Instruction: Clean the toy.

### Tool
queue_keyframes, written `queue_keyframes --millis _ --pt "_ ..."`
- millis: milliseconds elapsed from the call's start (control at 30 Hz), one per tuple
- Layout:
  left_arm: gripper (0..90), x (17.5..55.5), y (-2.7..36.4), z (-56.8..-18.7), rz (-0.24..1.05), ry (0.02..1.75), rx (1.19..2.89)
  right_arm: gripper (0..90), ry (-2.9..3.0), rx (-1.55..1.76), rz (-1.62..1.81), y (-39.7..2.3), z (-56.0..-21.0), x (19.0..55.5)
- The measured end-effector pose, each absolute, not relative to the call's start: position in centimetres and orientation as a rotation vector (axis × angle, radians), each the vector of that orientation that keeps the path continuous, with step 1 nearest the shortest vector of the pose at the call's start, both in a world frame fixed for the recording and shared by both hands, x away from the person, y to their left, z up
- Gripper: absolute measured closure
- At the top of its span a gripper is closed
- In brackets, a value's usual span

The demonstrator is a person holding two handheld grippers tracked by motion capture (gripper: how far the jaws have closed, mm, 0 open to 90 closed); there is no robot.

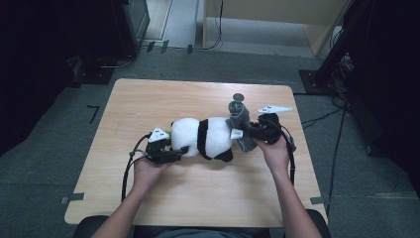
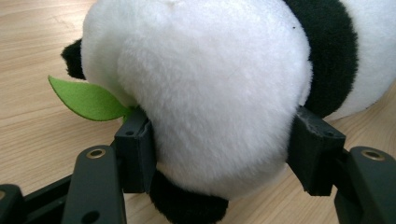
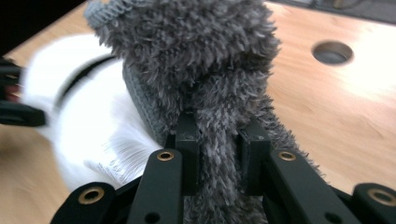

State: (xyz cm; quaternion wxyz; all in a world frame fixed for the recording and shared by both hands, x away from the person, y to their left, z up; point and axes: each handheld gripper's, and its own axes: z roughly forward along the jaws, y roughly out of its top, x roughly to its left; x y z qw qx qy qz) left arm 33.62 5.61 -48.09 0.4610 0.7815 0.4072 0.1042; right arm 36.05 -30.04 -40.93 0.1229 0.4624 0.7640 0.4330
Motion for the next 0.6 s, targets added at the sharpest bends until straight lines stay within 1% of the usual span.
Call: queue_keyframes --millis 200,600 --pt "34.0 33.5 5.6 -48.3 0.252 1.003 1.917 74.3 2.275 1.325 1.272 -28.5 -41.5 36.3" --pt "33.2 33.6 5.6 -48.4 0.247 1.001 1.91 74.3 2.269 1.356 1.276 -28.8 -43.2 36.5"
